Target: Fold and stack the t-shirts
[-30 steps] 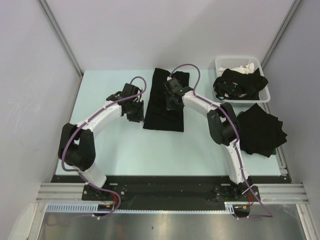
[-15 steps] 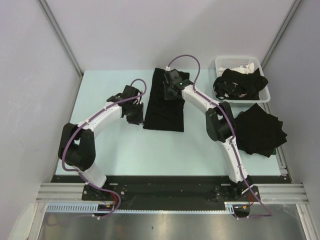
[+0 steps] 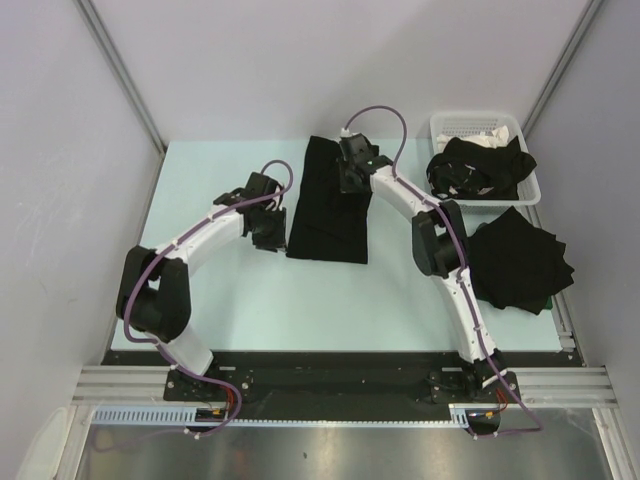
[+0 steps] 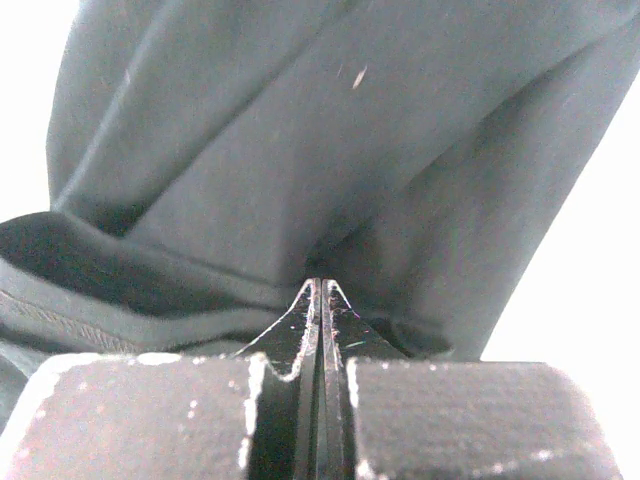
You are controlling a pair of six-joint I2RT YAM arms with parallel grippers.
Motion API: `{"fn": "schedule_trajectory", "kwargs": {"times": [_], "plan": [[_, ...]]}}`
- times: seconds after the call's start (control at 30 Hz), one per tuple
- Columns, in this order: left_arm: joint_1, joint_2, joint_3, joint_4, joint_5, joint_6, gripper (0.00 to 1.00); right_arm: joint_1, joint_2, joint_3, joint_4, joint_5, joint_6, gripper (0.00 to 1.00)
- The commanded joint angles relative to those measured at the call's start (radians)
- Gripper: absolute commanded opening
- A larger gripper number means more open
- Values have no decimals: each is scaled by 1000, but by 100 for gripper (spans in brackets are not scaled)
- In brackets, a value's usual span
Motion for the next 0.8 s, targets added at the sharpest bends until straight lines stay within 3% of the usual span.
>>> {"fn": "schedule_trajectory", "kwargs": {"times": [0.0, 0.23, 0.47, 0.53, 0.57, 0.77], "plan": [[0, -50, -11, -1, -4, 19, 34, -12, 9, 73, 64, 12, -52, 0], [0, -56, -2, -8, -4, 16, 34, -8, 3, 41, 86, -22, -45, 0], [0, -77, -56, 44, 21, -3, 34, 9, -133, -3, 57, 12, -36, 0], [0, -73, -74, 65, 36, -13, 34, 17, -176, -28, 28, 36, -25, 15], [0, -67, -89, 88, 56, -22, 35, 20, -198, -46, 17, 56, -22, 18], [0, -8, -125, 183, 113, -57, 35, 26, -426, -305, -14, 113, 20, 22]]}}
